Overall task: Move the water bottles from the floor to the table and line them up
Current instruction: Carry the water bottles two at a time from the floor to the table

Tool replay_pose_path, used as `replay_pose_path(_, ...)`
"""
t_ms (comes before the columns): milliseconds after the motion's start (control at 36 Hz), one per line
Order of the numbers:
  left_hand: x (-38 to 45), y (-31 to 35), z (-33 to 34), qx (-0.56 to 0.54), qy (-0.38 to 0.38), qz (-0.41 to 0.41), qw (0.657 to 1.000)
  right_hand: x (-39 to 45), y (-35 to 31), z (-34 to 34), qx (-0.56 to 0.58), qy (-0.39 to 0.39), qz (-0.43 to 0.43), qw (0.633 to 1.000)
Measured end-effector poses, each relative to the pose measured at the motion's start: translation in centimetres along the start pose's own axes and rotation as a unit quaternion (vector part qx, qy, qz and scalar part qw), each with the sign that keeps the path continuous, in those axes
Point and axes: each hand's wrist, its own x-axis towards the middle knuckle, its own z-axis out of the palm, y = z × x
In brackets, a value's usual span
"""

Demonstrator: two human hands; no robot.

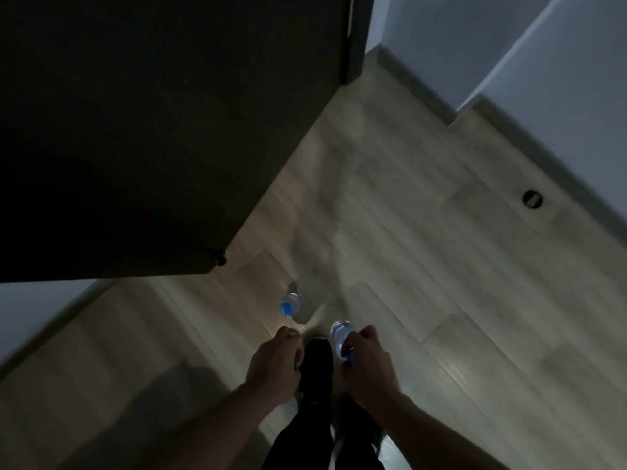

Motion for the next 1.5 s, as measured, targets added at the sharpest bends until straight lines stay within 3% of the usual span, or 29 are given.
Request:
replay_pose_path(389, -27.9, 19.5, -24.4, 0.017, -0.005, 0.217, 0.976, -33.9, -8.2, -20.7, 0.085, 0.113, 0.072, 0.987)
replay_pose_path(556, -35.3, 24.6, -28.7, 0.0, 0.029, 0.305, 0.952, -43.6, -9.1, -23.9, 0.126, 0.214, 0.086, 0.965)
replay_pose_path(694, -39.6, 28.6, -30.2, 0.041, -0.011, 0.412, 0.91, -50.5, -9.0, -25.0, 0.169, 0.287, 0.124, 0.935)
replay_pose_path(889, -44.1, 34.4, -29.6, 0.087, -0.035, 0.507, 0.857, -58.5, -7.4, -24.4, 0.241, 0.371, 0.167, 0.881)
replay_pose_path(1111, -50.3, 41.8, -24.5, 0.141, -0.055, 0.574, 0.805, -67.9, -1.1, -23.3, 0.301, 0.451, 0.187, 0.819)
replay_pose_path(1500, -65.3, 54.6, -10.3, 0.095, -0.049, 0.636, 0.764, -86.2, 13.9, -21.1, 0.281, 0.538, 0.198, 0.77)
